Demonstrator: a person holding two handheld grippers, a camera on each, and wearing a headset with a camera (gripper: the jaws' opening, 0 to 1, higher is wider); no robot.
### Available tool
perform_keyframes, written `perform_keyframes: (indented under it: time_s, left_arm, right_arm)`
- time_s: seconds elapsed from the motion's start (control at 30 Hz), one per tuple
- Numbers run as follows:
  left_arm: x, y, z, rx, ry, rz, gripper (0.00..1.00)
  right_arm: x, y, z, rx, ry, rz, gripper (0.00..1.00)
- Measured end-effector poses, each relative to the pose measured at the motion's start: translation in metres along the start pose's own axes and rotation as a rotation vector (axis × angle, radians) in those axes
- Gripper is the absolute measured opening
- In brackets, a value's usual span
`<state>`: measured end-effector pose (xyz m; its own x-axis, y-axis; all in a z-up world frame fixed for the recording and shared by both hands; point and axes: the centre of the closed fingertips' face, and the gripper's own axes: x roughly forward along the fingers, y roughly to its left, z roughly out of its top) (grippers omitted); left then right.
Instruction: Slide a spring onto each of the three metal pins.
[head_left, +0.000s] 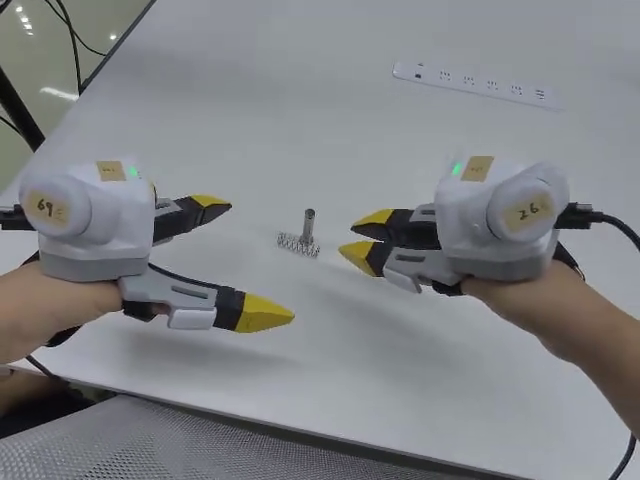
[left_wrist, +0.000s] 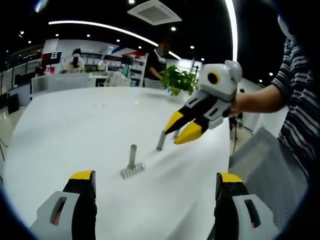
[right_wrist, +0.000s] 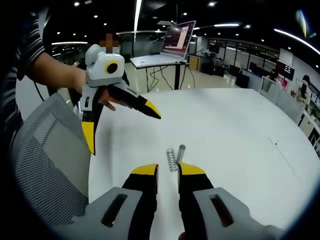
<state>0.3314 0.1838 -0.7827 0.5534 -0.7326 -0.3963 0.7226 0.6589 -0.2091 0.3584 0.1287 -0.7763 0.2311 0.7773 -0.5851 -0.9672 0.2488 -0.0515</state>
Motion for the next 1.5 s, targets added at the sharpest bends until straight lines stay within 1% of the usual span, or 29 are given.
perform_keyframes:
  time_s: [0.13, 0.27, 0.33, 0.43, 0.53, 0.63, 0.73, 0.87, 1.0, 1.03, 1.13, 1.23, 1.5]
  left_arm:
    - [0.000, 0.001, 0.000, -0.002, 0.000, 0.002, 0.97]
    - [0.000, 0.001, -0.001, -0.003, 0.001, 0.001, 0.97]
    - [0.001, 0.001, -0.001, -0.003, 0.001, 0.002, 0.97]
    - [0.001, 0.001, -0.001, -0.006, 0.002, 0.002, 0.97]
    - [0.001, 0.002, -0.001, -0.007, 0.000, 0.003, 0.97]
    - [0.000, 0.002, -0.002, -0.008, -0.001, 0.003, 0.97]
    - [-0.001, 0.003, -0.002, -0.009, -0.002, 0.006, 0.97]
    - [-0.002, 0.004, -0.003, -0.012, -0.001, 0.008, 0.96]
    - [-0.003, 0.004, -0.004, -0.017, -0.001, 0.010, 0.96]
    - [-0.003, 0.004, -0.005, -0.017, 0.000, 0.010, 0.96]
    - [-0.003, 0.004, -0.005, -0.019, -0.001, 0.009, 0.96]
    - [-0.003, 0.005, -0.006, -0.021, 0.000, 0.011, 0.96]
    - [-0.005, 0.007, -0.008, -0.031, -0.001, 0.018, 0.96]
  right_arm:
    - [0.009, -0.001, 0.002, -0.001, 0.006, 0.008, 0.13]
    - [0.018, -0.001, 0.000, -0.005, 0.022, 0.016, 0.12]
    - [0.023, -0.002, -0.002, -0.018, 0.038, 0.015, 0.12]
    - [0.032, -0.002, -0.005, -0.015, 0.062, 0.020, 0.12]
    - [0.039, -0.003, -0.007, 0.001, 0.073, 0.025, 0.12]
    - [0.045, -0.005, -0.010, 0.008, 0.088, 0.018, 0.12]
    - [0.051, -0.007, -0.017, 0.019, 0.115, 0.016, 0.13]
    - [0.057, -0.008, -0.025, 0.021, 0.146, 0.016, 0.12]
    - [0.061, -0.012, -0.029, 0.025, 0.161, 0.015, 0.12]
    - [0.062, -0.013, -0.030, 0.040, 0.163, 0.016, 0.12]
    - [0.066, -0.013, -0.031, 0.051, 0.171, 0.020, 0.12]
    - [0.071, -0.011, -0.034, 0.056, 0.186, 0.034, 0.12]
    - [0.077, -0.008, -0.041, 0.061, 0.211, 0.046, 0.12]
